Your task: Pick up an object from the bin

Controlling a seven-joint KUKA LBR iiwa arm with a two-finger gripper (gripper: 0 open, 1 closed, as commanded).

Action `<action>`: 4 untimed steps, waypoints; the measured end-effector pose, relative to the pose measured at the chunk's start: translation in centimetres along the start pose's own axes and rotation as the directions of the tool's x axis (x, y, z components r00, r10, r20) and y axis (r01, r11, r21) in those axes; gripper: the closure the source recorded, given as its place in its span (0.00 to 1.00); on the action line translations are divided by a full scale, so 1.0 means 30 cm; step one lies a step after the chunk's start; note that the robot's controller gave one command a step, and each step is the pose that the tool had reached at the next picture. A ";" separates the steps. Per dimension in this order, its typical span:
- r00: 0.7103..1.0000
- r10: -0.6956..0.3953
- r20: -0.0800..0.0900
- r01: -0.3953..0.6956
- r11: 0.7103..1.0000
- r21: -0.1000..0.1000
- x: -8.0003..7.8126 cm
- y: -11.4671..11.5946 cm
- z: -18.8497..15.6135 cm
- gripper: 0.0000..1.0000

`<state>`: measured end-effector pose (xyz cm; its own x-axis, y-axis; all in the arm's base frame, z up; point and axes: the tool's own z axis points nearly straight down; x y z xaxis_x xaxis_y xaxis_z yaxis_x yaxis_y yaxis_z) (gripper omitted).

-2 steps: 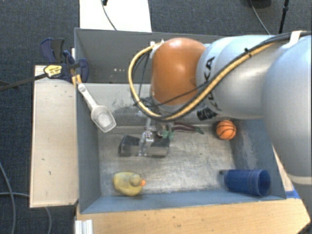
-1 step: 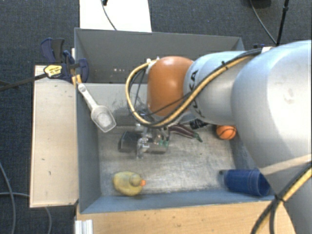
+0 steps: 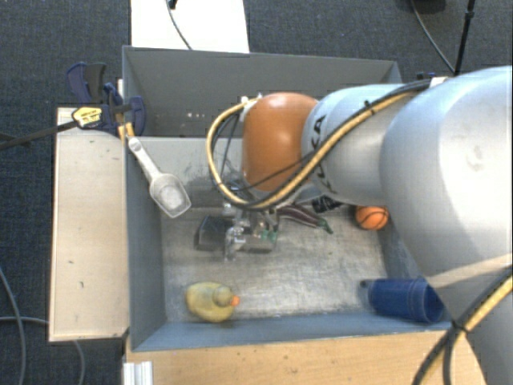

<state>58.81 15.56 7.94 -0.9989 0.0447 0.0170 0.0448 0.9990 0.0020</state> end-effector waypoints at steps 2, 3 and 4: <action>0.855 -0.519 0.010 0.519 0.855 0.009 0.128 -0.098 -0.233 1.00; 0.856 -0.517 0.010 0.517 0.856 0.008 0.135 -0.097 -0.242 1.00; 0.842 -0.539 0.010 0.539 0.842 0.009 0.152 -0.077 -0.570 1.00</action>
Offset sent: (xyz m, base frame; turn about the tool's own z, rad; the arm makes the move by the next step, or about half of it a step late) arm 0.0000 0.0000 0.0000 0.0000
